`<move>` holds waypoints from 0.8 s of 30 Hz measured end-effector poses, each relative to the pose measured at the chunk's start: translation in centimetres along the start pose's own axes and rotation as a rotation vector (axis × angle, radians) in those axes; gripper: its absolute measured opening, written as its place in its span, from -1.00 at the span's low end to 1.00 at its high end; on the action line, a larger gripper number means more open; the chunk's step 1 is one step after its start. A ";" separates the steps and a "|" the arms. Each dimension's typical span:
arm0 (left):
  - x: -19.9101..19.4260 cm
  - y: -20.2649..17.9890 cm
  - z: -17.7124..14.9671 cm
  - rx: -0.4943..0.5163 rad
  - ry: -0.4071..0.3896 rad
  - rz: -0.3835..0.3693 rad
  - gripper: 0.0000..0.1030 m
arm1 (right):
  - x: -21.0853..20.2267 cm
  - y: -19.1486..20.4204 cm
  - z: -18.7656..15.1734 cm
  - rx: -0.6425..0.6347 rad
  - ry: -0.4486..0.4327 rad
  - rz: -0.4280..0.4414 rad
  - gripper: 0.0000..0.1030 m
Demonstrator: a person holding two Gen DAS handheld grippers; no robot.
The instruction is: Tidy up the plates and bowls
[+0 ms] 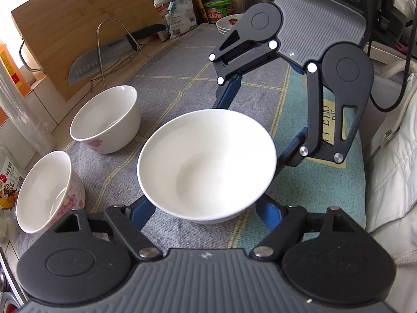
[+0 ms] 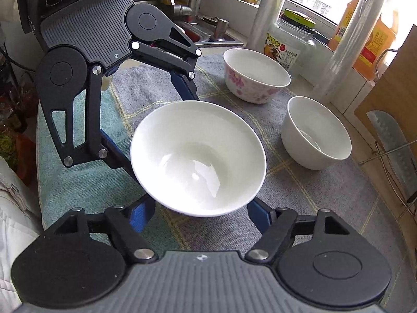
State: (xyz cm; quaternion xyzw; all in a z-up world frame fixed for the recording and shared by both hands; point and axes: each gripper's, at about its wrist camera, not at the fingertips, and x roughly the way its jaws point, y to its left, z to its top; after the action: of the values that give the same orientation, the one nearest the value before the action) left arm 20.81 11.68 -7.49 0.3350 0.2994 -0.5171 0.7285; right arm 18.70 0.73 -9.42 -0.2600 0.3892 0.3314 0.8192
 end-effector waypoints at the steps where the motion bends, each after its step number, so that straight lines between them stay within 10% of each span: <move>1: 0.0 0.0 0.1 -0.001 0.004 0.002 0.62 | 0.0 0.0 0.0 -0.001 0.001 -0.001 0.53; 24: 1.5 -2.7 6.1 0.041 -0.003 0.004 0.62 | -5.0 -2.0 -4.0 0.023 -0.015 -0.061 0.52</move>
State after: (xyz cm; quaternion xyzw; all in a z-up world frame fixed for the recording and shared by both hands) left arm 19.26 5.35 -5.55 0.3495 0.2870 -0.5222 0.7230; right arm 15.92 -5.02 -7.27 -0.2600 0.3788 0.3036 0.8347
